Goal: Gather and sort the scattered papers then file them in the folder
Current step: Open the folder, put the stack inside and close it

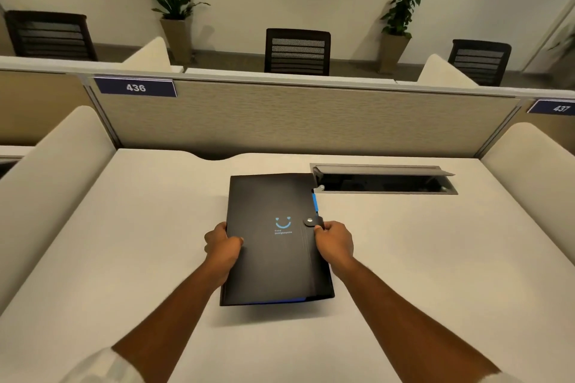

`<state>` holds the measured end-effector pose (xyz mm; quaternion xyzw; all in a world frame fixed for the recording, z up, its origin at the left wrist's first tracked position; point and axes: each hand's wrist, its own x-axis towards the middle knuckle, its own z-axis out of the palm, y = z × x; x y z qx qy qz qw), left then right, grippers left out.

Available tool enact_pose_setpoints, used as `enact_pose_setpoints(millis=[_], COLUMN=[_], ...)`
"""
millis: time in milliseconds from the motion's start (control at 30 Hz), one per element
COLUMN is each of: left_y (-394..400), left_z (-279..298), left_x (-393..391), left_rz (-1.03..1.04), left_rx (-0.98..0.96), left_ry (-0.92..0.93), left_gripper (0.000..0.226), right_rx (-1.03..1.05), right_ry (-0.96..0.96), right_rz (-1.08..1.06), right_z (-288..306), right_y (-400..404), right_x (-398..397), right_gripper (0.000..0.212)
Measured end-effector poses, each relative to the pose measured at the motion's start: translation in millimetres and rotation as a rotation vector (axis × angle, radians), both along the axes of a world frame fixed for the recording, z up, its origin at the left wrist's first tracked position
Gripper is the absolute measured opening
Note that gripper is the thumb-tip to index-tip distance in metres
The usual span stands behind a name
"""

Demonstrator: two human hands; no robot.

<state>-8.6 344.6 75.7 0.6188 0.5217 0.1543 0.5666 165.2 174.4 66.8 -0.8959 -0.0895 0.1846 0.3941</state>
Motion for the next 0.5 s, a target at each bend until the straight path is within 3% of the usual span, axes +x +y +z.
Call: enact_pose_setpoints(millis=[333, 500], left_y=[78, 101], left_z=[-1, -19], left_x=[64, 93], left_rz=[-0.105, -0.156], left_rx=[0.105, 0.099], left_ry=[0.173, 0.220], left_gripper=[0.039, 0.042], right_rx=[-0.056, -0.057], right_ry=[-0.004, -0.035], right_rz=[-0.037, -0.058], right_z=[-12, -29], right_y=[82, 103], right_x=[58, 86], right_gripper=[0.027, 0.020])
